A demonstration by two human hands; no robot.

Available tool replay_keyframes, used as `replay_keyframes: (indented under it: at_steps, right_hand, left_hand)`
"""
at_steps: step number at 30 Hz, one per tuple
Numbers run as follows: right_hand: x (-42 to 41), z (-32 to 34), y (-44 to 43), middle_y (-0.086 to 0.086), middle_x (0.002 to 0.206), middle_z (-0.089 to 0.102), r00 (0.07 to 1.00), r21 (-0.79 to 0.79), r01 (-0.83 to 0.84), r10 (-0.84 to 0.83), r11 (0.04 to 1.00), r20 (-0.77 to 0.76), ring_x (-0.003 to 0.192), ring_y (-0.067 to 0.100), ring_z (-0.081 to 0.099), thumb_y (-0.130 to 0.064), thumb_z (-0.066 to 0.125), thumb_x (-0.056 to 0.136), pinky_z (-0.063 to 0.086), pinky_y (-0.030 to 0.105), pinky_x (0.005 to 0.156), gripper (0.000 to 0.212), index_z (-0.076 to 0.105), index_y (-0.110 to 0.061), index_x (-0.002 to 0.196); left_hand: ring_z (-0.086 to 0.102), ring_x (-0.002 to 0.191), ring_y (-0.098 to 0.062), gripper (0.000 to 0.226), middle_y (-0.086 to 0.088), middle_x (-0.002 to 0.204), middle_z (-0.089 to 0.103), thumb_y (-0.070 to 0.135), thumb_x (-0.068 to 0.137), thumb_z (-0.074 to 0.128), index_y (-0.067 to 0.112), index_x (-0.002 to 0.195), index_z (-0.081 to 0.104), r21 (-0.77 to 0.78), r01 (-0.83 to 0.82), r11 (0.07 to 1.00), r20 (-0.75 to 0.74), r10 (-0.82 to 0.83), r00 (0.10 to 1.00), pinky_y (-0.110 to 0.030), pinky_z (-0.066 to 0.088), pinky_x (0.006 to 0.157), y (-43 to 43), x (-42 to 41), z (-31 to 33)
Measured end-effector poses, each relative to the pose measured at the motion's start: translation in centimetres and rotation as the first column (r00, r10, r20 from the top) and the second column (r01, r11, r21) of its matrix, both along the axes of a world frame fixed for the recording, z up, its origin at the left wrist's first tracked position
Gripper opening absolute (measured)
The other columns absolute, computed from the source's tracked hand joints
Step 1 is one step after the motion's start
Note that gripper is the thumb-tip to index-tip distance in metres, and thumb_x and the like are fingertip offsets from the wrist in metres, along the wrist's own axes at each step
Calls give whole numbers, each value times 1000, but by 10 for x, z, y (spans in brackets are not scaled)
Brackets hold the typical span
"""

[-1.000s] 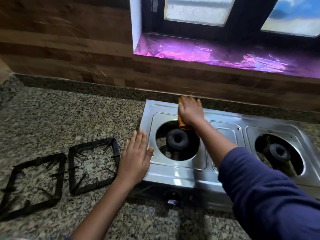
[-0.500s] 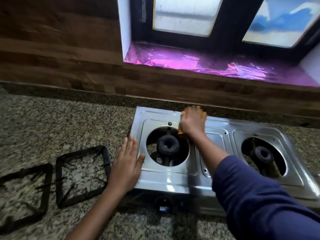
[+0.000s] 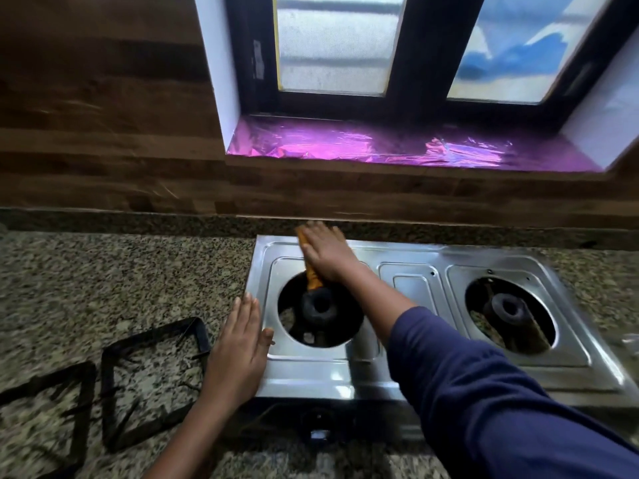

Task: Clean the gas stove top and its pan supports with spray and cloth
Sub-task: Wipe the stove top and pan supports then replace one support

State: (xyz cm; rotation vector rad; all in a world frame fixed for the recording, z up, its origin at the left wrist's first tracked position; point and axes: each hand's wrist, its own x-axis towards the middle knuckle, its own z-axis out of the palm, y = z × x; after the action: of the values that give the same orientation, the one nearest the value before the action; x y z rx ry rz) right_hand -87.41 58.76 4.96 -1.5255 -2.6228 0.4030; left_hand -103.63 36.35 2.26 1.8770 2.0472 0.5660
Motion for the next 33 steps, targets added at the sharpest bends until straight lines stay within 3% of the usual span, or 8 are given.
replay_keyframes:
  at_steps: [3, 6, 10, 13, 16, 19, 27, 33]
  right_hand:
    - [69, -8, -1, 3, 163, 14, 963, 73, 266, -268, 961, 22, 151, 19, 7, -42, 28, 103, 1, 45, 119, 56, 23, -22, 154]
    - [125, -7, -20, 3, 164, 8, 934, 61, 350, -353, 935, 54, 151, 20, 3, -44, 25, 103, 0, 45, 119, 58, 16, -23, 156]
    - [154, -1, -79, -4, 164, 1, 989, -41, 141, -140, 989, 42, 151, 14, -3, -65, 7, 85, 2, 43, 122, 78, 9, -30, 155]
    - [164, -1, -140, -13, 161, -6, 996, -78, -66, 70, 995, 49, 149, 6, -11, -69, 7, 89, -1, 38, 122, 69, 1, -41, 152]
    - [168, 5, -192, -18, 161, -3, 977, -87, -201, 206, 976, 47, 147, -1, -11, -61, 11, 96, -8, 27, 119, 59, 4, -44, 152]
    - [166, 8, -211, -22, 160, -1, 977, -97, -209, 213, 973, 29, 146, -5, -10, -54, 16, 99, -8, 23, 118, 56, 9, -42, 153]
    - [113, -2, -94, 2, 163, 15, 995, 8, 99, -99, 995, 14, 151, 18, 9, -45, 21, 99, 9, 40, 118, 60, 21, -22, 154]
    - [88, -18, -75, 2, 164, 10, 942, 22, 334, -334, 942, 11, 151, 18, 5, -47, 27, 101, 4, 43, 121, 63, 15, -19, 156]
  left_hand:
    - [-15, 146, -5, 86, 8, 161, -3, 67, 86, -2, 17, 155, 11, -4, -3, 1000, 6, 3, 1000, -31, 7, 120, -2, 1, 1]
    - [-12, 147, -7, 89, 5, 162, 0, 68, 86, -3, 15, 155, 13, 2, -7, 1000, 2, 7, 1000, -32, 7, 120, -1, 0, 0]
    - [-9, 146, -8, 90, 2, 162, 4, 67, 85, -3, 14, 154, 17, 8, -18, 1000, 10, 18, 1000, -31, 7, 119, -1, 0, 0]
    - [-6, 148, -10, 88, 0, 163, 7, 67, 86, -1, 14, 154, 18, 24, -24, 999, 29, 24, 999, -35, 8, 121, -1, 0, 0]
    - [-9, 147, -8, 80, 4, 162, 2, 64, 91, 7, 16, 155, 15, 6, -23, 1000, 57, 23, 998, -37, 9, 121, -3, 1, 0]
    - [-10, 147, -8, 79, 3, 163, 1, 61, 91, 8, 15, 155, 14, -2, -17, 1000, 51, 17, 999, -36, 8, 121, -3, 1, 1]
    - [-10, 148, -9, 71, 4, 163, -2, 56, 97, 14, 16, 155, 12, -22, -2, 1000, 51, 3, 999, -37, 8, 121, -1, 0, 2]
    - [-8, 149, -9, 71, 4, 163, 0, 56, 96, 14, 16, 155, 14, -36, -5, 999, 65, 8, 998, -34, 7, 120, -3, -1, 2]
